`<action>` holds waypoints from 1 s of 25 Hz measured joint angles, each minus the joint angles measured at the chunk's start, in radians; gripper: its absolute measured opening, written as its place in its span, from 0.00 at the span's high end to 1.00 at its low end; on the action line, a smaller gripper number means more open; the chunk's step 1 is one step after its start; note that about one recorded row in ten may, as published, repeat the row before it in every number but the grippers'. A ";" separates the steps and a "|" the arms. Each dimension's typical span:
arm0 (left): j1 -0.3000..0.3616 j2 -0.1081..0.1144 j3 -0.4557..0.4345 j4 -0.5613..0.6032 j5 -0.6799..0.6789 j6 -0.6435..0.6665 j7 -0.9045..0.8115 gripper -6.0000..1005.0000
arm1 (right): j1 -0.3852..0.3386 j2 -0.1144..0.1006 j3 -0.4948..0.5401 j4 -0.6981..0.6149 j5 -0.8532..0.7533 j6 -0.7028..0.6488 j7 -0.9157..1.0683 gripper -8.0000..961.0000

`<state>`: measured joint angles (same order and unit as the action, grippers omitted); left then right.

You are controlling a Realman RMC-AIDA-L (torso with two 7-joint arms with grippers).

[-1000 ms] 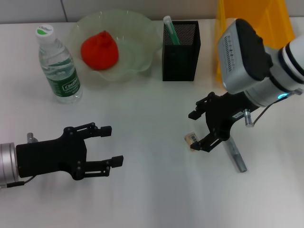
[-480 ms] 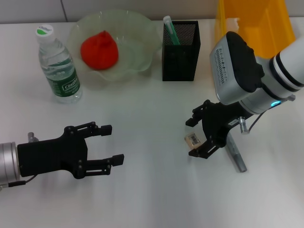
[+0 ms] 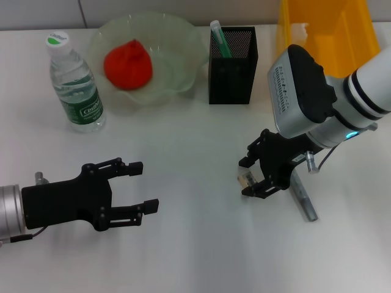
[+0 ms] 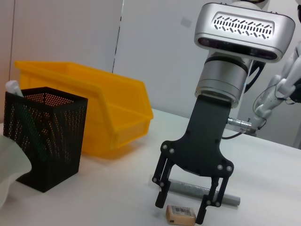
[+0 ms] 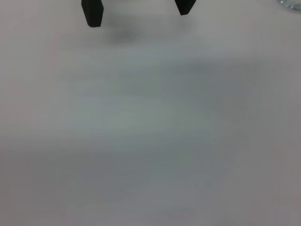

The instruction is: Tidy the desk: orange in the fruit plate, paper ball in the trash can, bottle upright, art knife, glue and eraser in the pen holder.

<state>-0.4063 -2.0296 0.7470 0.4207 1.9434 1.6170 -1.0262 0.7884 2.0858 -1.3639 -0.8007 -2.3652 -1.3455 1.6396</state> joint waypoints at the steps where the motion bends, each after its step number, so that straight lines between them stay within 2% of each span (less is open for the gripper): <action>1: 0.001 0.000 0.000 0.000 0.000 0.000 0.000 0.16 | 0.000 0.000 0.000 0.000 0.000 0.002 -0.001 0.37; 12: -0.003 -0.001 -0.001 0.003 -0.002 -0.004 -0.009 0.16 | 0.014 0.000 0.000 0.035 0.009 0.025 -0.013 0.41; 17: -0.004 -0.001 -0.004 0.006 -0.001 -0.006 -0.013 0.16 | 0.014 0.000 0.001 0.022 0.010 0.024 -0.008 0.51; 20: -0.005 -0.001 -0.008 0.003 -0.001 -0.007 -0.013 0.16 | 0.014 -0.002 0.012 0.002 0.010 0.009 0.013 0.53; 25: -0.004 -0.006 -0.011 0.002 -0.001 -0.008 -0.014 0.16 | 0.007 -0.006 0.079 -0.123 0.013 -0.060 0.128 0.54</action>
<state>-0.4104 -2.0352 0.7361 0.4227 1.9420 1.6093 -1.0400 0.7953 2.0799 -1.2852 -0.9237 -2.3520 -1.4056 1.7678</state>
